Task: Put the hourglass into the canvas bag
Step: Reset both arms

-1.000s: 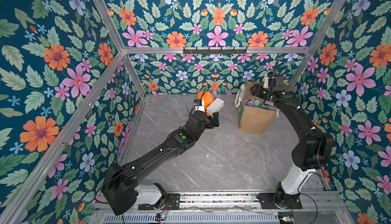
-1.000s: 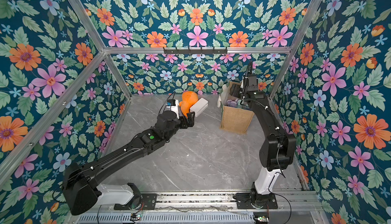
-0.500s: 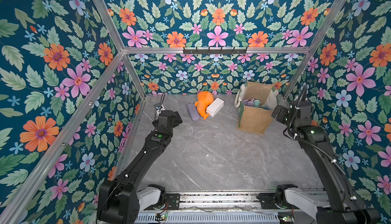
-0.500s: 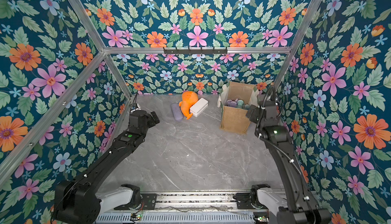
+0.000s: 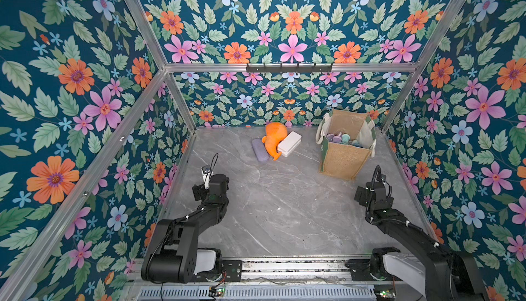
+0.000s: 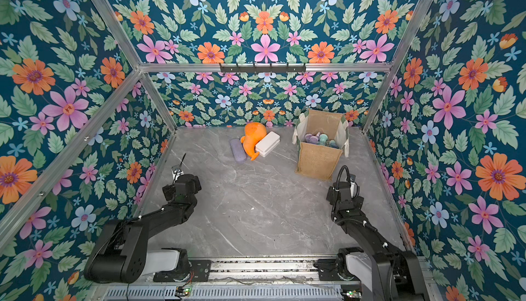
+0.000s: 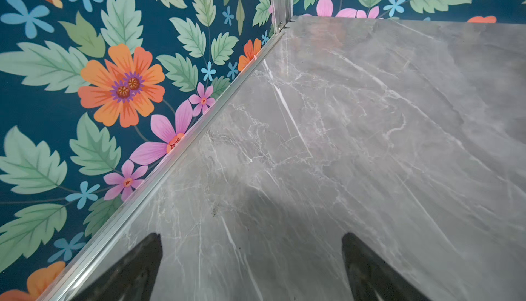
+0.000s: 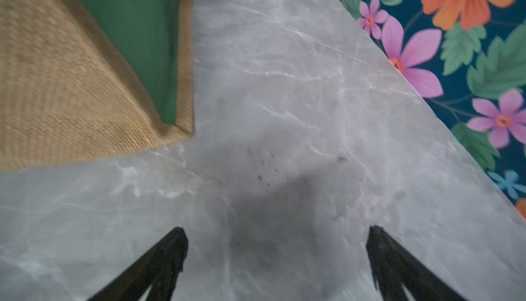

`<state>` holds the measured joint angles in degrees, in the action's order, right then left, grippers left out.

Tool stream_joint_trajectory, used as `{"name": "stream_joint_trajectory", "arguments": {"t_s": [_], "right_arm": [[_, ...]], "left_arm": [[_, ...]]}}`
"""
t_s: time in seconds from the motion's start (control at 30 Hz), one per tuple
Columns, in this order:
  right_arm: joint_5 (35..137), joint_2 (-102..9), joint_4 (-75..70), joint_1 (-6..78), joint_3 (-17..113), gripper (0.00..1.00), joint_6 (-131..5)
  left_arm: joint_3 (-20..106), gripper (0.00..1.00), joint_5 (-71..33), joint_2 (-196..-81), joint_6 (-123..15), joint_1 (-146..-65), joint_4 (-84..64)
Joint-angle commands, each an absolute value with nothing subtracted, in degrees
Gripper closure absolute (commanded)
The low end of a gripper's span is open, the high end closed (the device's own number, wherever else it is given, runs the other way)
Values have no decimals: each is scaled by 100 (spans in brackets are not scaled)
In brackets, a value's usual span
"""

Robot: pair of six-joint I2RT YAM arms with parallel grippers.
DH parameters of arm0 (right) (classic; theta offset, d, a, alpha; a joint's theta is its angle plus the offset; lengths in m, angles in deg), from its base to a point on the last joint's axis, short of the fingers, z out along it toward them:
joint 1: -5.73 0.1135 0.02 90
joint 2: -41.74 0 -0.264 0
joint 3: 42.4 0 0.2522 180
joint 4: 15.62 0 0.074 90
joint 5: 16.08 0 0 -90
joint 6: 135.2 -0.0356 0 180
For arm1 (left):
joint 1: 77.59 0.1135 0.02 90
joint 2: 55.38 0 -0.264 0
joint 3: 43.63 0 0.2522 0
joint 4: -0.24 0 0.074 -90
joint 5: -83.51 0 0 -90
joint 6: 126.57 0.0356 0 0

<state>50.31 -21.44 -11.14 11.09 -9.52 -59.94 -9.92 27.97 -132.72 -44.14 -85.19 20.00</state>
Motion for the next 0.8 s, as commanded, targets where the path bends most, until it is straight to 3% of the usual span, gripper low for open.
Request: {"name": "stream_joint_trajectory", "arguments": {"t_s": [0.0,0.17,0.23,0.33,0.37,0.43,0.77], "right_arm": [[5291,-2690,-2742,1100,-759,1,-5483],[5729,-3554,-4342,1028,-753,1,-4712],[6191,-3892,-5180,887,-1073,1,-4662],[6556,-4148,-6141,785,-1459,1,-4679],[6505,-4318,-6404,786,-1403,1,-4601],[6556,-4065,-5217,595,-1077,1,-4945],[6645,-4149,-5583,462,-1186,1,-5028]], "left_arm": [[-1304,0,2383,-13585,-3757,-8386,4223],[-1310,0,1222,-13805,-3763,-8191,4671],[-1636,0,663,-14065,-3635,-8181,5621],[-1809,0,672,-14904,-3497,-8185,6944],[-1671,0,617,-14828,-3514,-8207,6435],[-1353,0,591,-14697,-3727,-8097,5594],[-1361,0,503,-14719,-3762,-8006,5665]]}}
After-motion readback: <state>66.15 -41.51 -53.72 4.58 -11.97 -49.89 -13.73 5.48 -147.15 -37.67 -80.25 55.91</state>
